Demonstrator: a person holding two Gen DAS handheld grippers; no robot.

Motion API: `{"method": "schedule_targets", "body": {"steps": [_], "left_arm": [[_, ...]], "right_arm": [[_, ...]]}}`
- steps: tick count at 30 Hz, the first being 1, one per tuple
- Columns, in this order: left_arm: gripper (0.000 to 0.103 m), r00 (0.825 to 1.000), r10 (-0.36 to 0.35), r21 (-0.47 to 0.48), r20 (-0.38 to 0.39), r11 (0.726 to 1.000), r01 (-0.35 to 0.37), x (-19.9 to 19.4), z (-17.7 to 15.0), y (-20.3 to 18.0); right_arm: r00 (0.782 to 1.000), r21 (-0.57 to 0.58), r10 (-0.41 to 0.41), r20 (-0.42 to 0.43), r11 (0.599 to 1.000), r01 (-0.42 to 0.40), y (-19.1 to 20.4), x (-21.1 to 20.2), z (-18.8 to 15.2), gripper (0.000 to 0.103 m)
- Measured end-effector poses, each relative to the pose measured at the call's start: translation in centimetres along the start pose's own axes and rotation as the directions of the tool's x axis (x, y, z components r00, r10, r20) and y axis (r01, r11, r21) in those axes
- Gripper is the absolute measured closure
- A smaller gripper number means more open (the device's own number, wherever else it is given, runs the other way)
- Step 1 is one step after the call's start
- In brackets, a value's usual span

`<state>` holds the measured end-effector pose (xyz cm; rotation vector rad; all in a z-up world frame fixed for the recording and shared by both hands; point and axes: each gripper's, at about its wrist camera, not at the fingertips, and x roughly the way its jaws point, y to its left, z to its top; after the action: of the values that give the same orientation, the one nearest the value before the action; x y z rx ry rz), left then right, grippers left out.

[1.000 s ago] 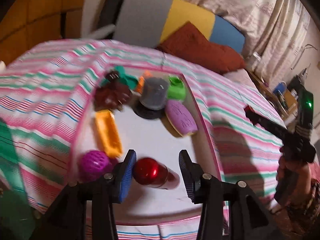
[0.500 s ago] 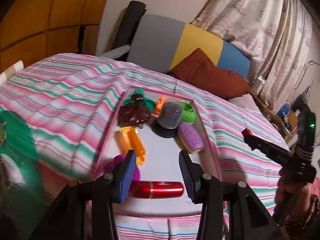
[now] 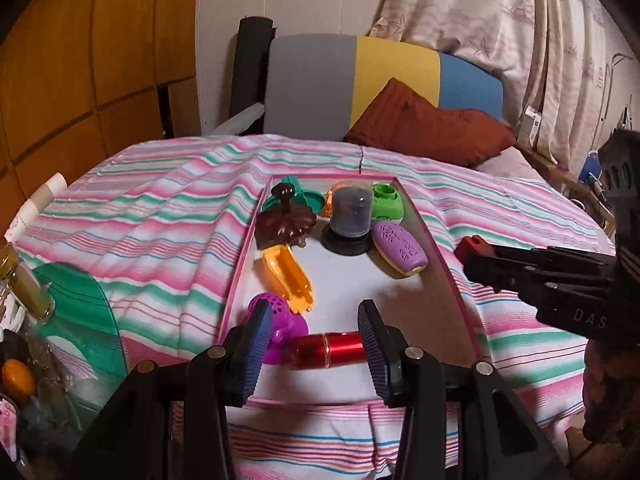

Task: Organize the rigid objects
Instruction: 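Lower the red block into the tray and open the right tool while the left tool releases the cylinder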

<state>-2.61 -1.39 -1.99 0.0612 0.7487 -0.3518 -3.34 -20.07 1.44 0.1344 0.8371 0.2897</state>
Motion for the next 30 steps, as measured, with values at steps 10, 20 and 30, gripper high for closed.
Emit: {"method": "schedule_targets", "body": {"steps": [10, 20, 30], "left_arm": [[0.058, 0.998, 0.035, -0.009, -0.059, 0.999, -0.036, 0.0, -0.2, 0.9], [0.058, 0.981, 0.174, -0.022, -0.084, 0.984, -0.177, -0.4, 0.2, 2.0], [0.058, 0.976, 0.198, -0.083, -0.091, 0.975, -0.206, -0.8, 0.5, 3.4]], "right_arm": [[0.997, -0.036, -0.004, -0.082, 0.999, 0.001, 2.9, 3.9, 1.6, 0.070], [0.989, -0.048, -0.055, -0.137, 0.998, 0.048, 4.3, 7.6, 2.9, 0.070], [0.986, -0.079, -0.100, -0.136, 0.993, 0.090, 5.4, 8.9, 3.2, 0.070]]}}
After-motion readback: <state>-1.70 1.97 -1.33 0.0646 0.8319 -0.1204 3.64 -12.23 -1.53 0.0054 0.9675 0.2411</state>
